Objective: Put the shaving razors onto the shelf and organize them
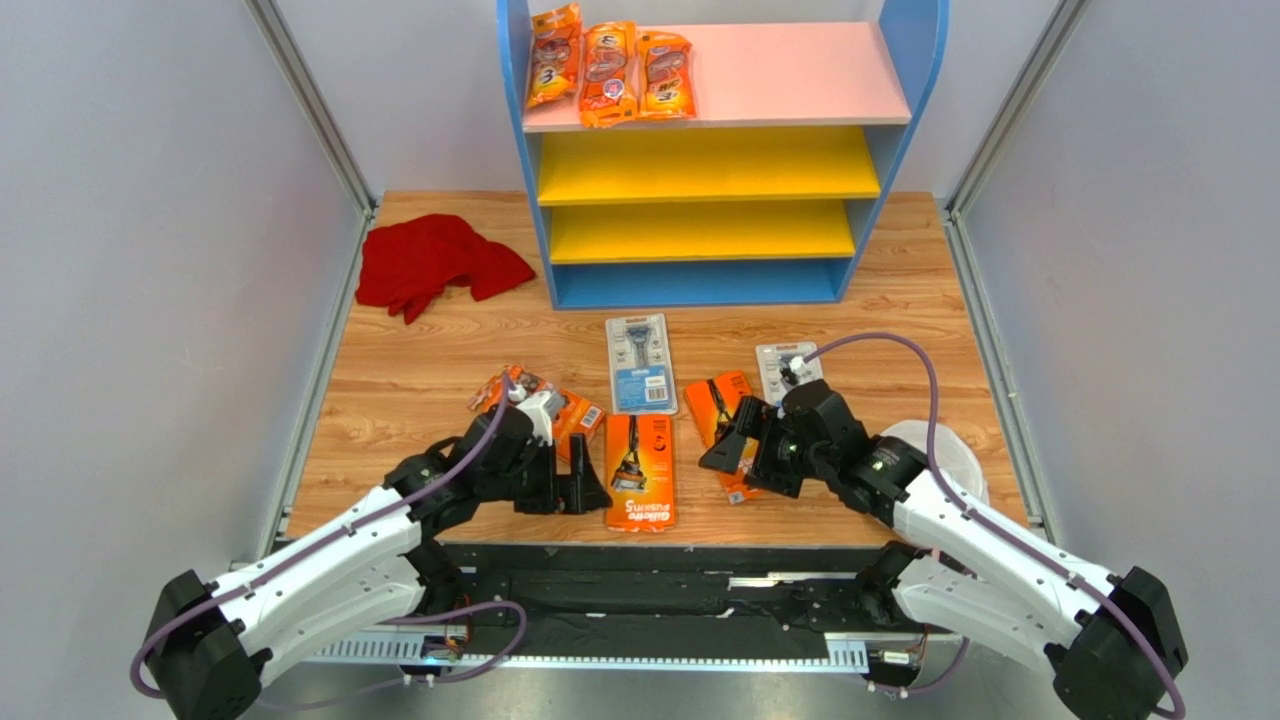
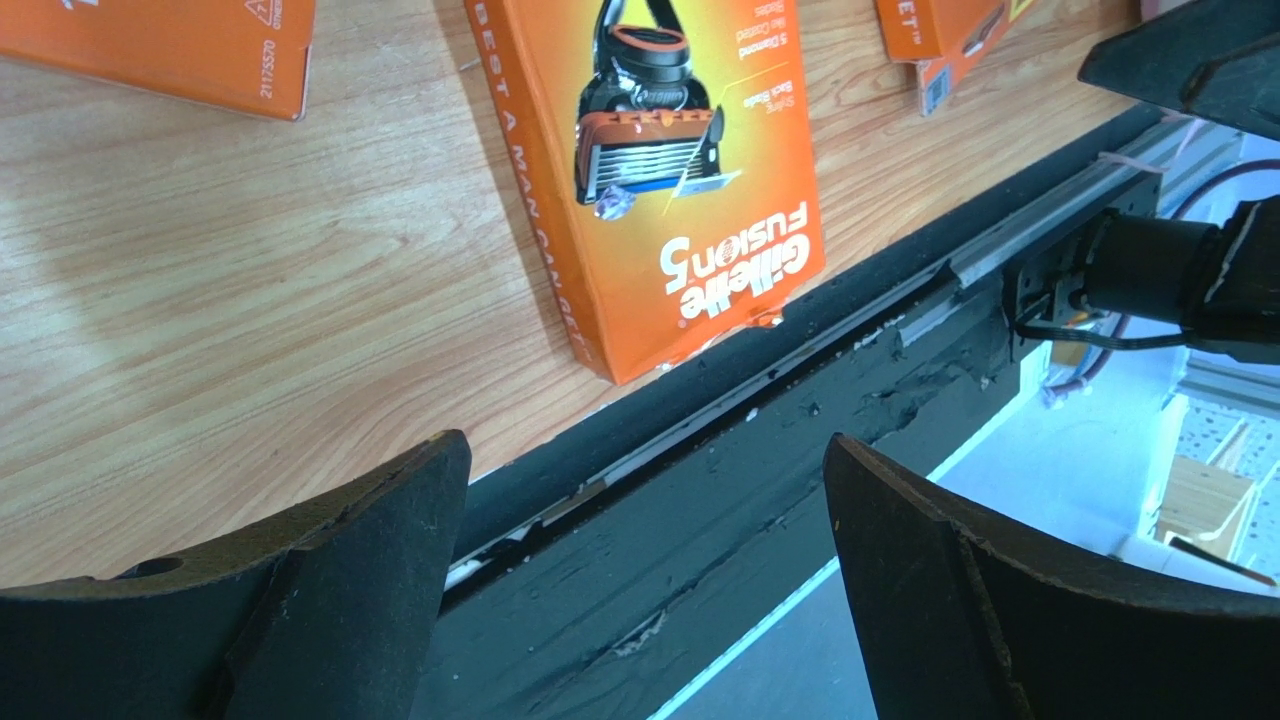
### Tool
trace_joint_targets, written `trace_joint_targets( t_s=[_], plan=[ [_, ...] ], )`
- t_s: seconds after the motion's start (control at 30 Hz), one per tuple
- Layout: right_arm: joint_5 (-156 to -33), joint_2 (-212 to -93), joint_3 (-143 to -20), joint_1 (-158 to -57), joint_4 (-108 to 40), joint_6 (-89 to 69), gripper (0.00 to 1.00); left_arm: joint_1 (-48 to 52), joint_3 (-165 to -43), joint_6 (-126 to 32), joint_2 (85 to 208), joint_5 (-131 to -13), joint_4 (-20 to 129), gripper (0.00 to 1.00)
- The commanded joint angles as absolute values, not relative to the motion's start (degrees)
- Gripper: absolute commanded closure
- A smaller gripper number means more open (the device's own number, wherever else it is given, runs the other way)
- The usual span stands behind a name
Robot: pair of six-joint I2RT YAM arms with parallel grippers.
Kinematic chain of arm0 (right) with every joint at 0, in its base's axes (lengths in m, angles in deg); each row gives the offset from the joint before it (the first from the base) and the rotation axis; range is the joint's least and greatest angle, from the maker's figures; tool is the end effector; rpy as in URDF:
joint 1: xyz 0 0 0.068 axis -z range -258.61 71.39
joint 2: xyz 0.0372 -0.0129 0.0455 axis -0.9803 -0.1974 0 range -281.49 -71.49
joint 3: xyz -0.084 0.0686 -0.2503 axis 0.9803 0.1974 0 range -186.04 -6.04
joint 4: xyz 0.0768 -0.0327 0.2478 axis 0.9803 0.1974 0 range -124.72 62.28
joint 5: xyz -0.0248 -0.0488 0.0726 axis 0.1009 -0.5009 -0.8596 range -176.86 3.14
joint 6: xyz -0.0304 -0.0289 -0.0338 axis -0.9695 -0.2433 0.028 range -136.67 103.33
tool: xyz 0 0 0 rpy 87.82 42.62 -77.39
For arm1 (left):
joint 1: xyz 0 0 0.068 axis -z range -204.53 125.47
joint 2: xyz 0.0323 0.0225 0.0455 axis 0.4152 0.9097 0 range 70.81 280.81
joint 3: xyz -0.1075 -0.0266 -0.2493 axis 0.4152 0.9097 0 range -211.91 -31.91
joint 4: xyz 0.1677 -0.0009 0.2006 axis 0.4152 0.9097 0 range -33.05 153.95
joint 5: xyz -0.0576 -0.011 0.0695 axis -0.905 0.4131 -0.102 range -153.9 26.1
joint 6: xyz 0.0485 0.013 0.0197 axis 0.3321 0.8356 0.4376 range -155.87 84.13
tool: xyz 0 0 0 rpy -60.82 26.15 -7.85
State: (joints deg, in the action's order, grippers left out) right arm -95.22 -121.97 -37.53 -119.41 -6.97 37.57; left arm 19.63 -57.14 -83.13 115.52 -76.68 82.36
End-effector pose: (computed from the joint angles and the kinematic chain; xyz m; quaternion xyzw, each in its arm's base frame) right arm 0.1314 0.1203 0.2146 0.0818 0.9239 0.3169 0.1983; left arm 0.1096 -0.1175 0.1974 0.0178 0.9186 -0.3447 0.1926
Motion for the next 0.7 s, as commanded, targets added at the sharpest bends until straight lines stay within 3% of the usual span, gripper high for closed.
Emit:
trace_joint_targets(
  t_s=[0.0,0.33,0.67],
  plan=[
    [-93.53,-123.07,-38.56,-119.83,-11.34,38.27,0.14,19.76,-58.89,-84.21,113.80,-76.30,79.62,0.03],
    [-95.38,-134.23,-35.39,-121.59,-22.41,40.90,0.16,19.76,-61.08,-84.82,120.02,-74.63,80.50,0.03],
    [-95.91,-150.66,-37.24,-126.42,-31.55,44.76,0.17,19.76,-66.18,-86.14,137.84,-76.74,76.37,0.03]
  ],
)
